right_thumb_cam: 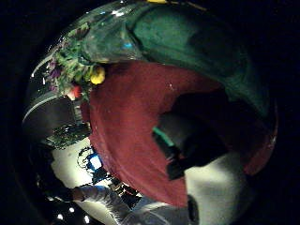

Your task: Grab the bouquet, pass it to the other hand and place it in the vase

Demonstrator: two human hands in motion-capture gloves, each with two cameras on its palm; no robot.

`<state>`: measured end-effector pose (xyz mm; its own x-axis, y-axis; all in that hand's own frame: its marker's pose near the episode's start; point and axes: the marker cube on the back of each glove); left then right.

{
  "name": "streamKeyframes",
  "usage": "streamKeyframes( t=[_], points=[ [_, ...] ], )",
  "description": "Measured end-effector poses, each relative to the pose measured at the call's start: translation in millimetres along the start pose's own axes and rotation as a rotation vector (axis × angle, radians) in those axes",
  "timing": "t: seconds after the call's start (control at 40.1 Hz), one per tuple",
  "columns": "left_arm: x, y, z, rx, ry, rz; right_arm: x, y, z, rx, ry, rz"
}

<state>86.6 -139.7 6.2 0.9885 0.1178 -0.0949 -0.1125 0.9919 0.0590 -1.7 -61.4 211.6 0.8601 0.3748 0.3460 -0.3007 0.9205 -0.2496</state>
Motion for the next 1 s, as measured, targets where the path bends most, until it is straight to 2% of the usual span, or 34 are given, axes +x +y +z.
streamKeyframes(
  t=[0.125,0.349,0.574,0.649,0.724,0.824,0.949,0.999],
  points=[
    [-2.5,2.9,-1.9,-0.002,0.007,-0.014,-0.3,-7.6,0.9,0.122,0.018,0.034],
    [-11.6,4.5,-9.6,-0.024,0.037,-0.042,4.0,-10.8,-8.2,0.138,-0.031,0.092],
    [-25.3,13.9,-16.9,-0.038,0.040,-0.078,6.7,-11.8,-23.9,0.358,0.124,0.140],
    [-30.0,14.0,-16.5,-0.036,0.040,-0.083,7.9,-11.2,-25.7,0.431,0.126,0.155],
    [-31.5,18.4,-20.5,-0.035,0.047,-0.089,-1.3,-8.1,-24.0,0.418,-0.001,0.100],
    [-34.1,21.7,-22.1,-0.043,0.072,-0.090,-23.2,-1.7,-17.7,0.274,-0.286,-0.064],
    [-39.4,21.4,-20.7,-0.047,0.091,-0.100,-30.2,10.9,-27.2,0.103,-0.497,-0.058],
    [-39.9,22.7,-22.1,-0.045,0.103,-0.100,-38.5,10.0,-35.9,0.124,-0.627,-0.132]
  ],
)
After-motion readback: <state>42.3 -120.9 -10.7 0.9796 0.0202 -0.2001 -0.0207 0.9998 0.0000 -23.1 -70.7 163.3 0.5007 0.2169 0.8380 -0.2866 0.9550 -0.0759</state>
